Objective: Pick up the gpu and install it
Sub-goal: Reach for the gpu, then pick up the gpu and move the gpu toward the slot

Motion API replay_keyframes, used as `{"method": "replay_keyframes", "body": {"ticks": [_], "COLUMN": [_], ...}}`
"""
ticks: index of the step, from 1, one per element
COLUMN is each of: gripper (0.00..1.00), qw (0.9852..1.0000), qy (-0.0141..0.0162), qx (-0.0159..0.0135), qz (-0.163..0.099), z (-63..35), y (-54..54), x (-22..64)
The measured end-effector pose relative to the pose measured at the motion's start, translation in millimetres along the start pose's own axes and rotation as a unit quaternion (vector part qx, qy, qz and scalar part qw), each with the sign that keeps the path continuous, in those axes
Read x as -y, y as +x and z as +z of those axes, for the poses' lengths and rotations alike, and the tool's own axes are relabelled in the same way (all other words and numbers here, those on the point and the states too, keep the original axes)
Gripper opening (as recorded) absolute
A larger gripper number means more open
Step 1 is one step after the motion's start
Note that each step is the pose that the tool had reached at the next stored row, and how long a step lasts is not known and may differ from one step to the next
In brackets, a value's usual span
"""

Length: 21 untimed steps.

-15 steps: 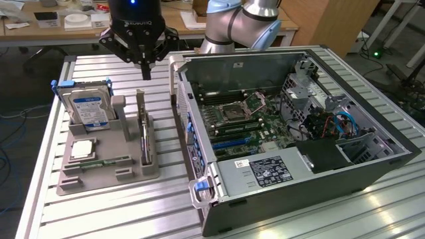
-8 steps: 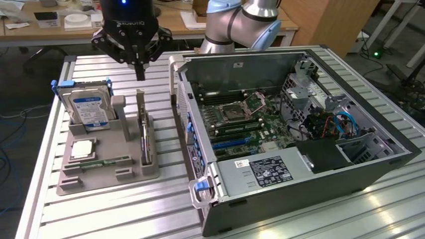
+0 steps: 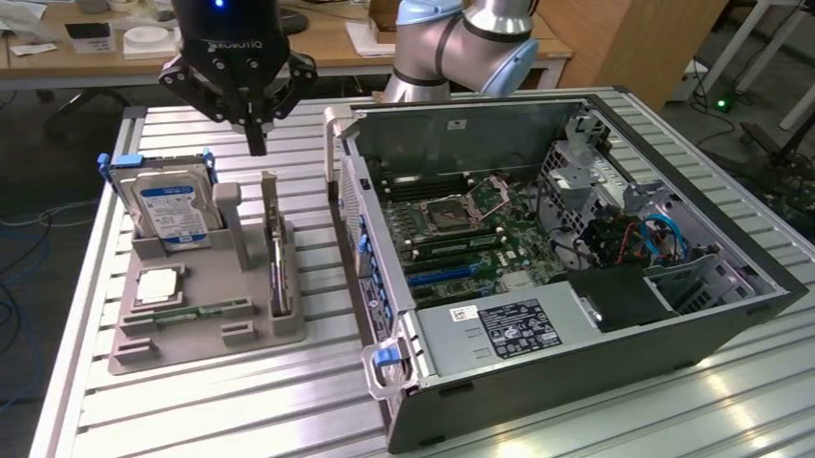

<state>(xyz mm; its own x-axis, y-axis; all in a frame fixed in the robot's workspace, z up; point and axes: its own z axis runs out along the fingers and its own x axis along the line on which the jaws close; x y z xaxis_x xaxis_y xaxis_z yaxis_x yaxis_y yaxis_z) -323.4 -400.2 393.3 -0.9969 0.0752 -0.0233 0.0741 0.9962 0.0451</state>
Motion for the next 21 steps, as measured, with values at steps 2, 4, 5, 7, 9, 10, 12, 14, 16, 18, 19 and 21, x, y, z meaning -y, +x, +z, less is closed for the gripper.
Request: {"method": "replay_keyframes", "body": {"ticks": [2,4,5,7,9,10,12,14,16,18,19,21], "gripper": [0.11,0.11,0.11,0.11,0.11,0.11,0.11,0.11,0.11,0.11,0.11,0.24], "qw": [1.0000,1.0000,1.0000,1.0000,1.0000,1.0000,1.0000,1.0000,1.0000,1.0000,1.0000,1.0000], "qy": [0.0000,0.0000,0.0000,0.0000,0.0000,0.0000,0.0000,0.0000,0.0000,0.0000,0.0000,0.0000], "qx": [0.0000,0.0000,0.0000,0.0000,0.0000,0.0000,0.0000,0.0000,0.0000,0.0000,0.0000,0.0000], "qz": [0.000,0.000,0.000,0.000,0.000,0.000,0.000,0.000,0.000,0.000,0.000,0.000], "z": [-0.1,-0.1,-0.1,-0.2,-0.2,-0.2,-0.2,-0.1,-0.2,-0.2,-0.2,-0.2], "y": [4.4,5.1,5.1,5.4,5.7,5.7,5.7,5.7,5.8,5.8,5.8,5.9], "x": [0.3,0.4,0.4,0.5,0.5,0.5,0.5,0.5,0.5,0.5,0.5,0.5]}}
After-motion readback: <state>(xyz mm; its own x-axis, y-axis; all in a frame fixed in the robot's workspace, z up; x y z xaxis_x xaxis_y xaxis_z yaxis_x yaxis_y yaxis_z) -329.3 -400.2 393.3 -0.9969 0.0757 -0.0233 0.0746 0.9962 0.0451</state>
